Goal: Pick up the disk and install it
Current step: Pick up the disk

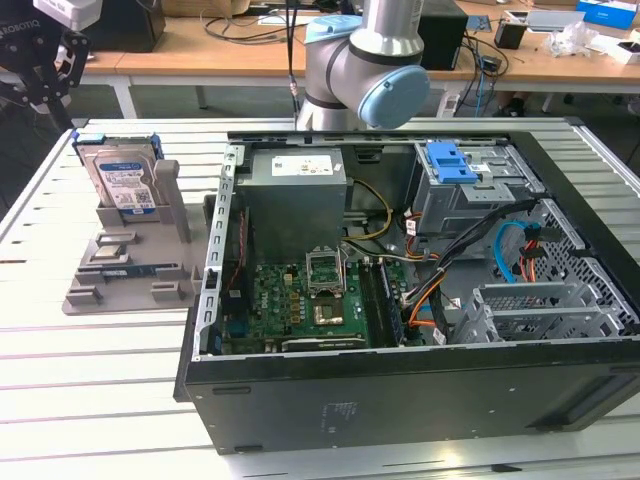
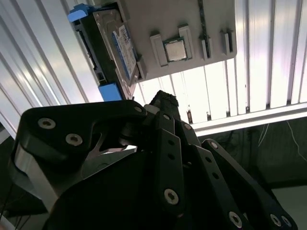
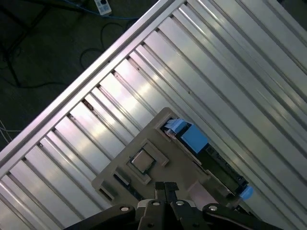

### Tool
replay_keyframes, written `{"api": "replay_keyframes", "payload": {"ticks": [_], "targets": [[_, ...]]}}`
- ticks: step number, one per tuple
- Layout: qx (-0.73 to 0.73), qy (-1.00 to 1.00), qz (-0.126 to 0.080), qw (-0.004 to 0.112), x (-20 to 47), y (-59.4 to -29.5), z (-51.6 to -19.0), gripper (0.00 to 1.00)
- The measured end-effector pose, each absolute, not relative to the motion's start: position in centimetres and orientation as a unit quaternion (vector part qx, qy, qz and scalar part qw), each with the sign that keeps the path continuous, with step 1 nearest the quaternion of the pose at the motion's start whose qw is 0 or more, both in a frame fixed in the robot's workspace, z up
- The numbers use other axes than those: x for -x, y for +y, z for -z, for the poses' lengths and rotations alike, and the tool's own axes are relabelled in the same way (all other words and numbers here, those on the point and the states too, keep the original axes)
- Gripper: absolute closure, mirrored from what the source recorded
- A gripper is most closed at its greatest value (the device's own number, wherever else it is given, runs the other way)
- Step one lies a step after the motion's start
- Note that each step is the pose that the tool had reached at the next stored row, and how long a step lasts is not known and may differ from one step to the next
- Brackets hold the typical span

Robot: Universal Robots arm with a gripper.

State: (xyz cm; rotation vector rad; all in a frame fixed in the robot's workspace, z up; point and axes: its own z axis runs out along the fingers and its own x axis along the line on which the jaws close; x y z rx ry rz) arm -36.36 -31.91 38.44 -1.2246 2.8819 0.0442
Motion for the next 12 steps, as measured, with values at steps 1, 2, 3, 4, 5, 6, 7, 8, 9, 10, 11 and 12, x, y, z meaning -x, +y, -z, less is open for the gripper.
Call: {"api": "replay_keyframes", "payload": {"ticks": [1,2,3,4,5,6,7,8,9,10,11,12], "targets": [[0.394,0.919,-0.014,0.005,36.36,-31.9,-38.44,0.89],[0.397,0.918,-0.014,0.005,36.36,-31.91,-38.44,0.89],[0.399,0.917,-0.014,0.005,36.36,-31.91,-38.44,0.89],[0.402,0.915,-0.014,0.005,36.36,-31.9,-38.44,0.89],[0.406,0.914,-0.014,0.005,36.36,-31.91,-38.44,0.89],[0.41,0.912,-0.014,0.005,36.36,-31.9,-38.44,0.89],[0.412,0.911,-0.014,0.005,36.36,-31.9,-38.44,0.89],[0.415,0.91,-0.014,0.005,36.36,-31.9,-38.44,0.89],[0.418,0.908,-0.014,0.004,36.36,-31.9,-38.44,0.89],[0.421,0.907,-0.014,0.004,36.36,-31.9,-38.44,0.89],[0.424,0.905,-0.014,0.004,36.36,-31.9,-38.44,0.89],[0.427,0.904,-0.014,0.004,36.36,-31.9,-38.44,0.89]]}}
